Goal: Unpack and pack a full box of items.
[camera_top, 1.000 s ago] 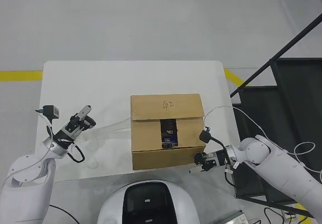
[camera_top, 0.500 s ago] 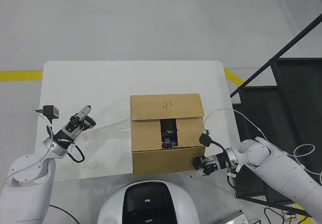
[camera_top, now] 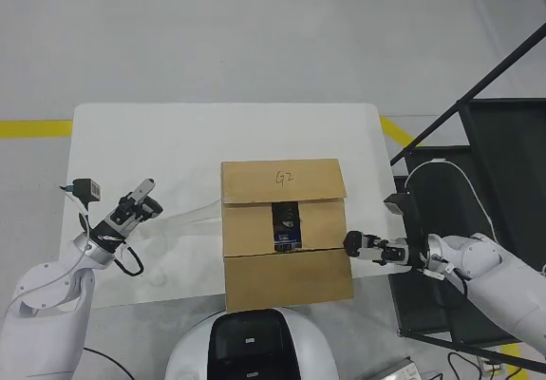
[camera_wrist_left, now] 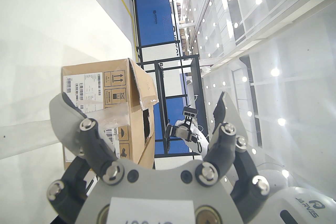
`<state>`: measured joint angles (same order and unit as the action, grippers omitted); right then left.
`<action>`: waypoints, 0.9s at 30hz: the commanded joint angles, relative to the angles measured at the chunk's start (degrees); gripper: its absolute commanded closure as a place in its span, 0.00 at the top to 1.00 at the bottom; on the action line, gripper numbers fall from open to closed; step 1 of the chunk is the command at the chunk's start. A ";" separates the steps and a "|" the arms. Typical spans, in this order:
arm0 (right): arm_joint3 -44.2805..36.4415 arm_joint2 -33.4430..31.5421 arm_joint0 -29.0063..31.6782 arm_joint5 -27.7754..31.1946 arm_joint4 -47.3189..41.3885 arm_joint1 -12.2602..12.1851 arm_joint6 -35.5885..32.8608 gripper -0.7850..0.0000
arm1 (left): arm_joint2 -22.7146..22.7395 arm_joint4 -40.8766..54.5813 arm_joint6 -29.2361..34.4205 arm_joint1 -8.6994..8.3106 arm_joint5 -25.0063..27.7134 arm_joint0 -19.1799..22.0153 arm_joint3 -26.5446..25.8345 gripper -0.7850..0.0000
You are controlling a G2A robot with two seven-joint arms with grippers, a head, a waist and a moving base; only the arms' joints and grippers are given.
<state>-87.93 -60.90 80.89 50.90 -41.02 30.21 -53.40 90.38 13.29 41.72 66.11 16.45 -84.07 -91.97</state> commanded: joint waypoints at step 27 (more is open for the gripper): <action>0.66 -4.50 1.90 -0.98 -12.94 -1.60 -0.99 1.00 | -6.43 2.73 16.90 -0.71 -7.31 -1.41 -11.67 1.00</action>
<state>-87.27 -65.40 82.79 49.92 -53.96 28.61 -54.38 84.60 15.77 57.11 65.45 9.71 -85.73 -103.29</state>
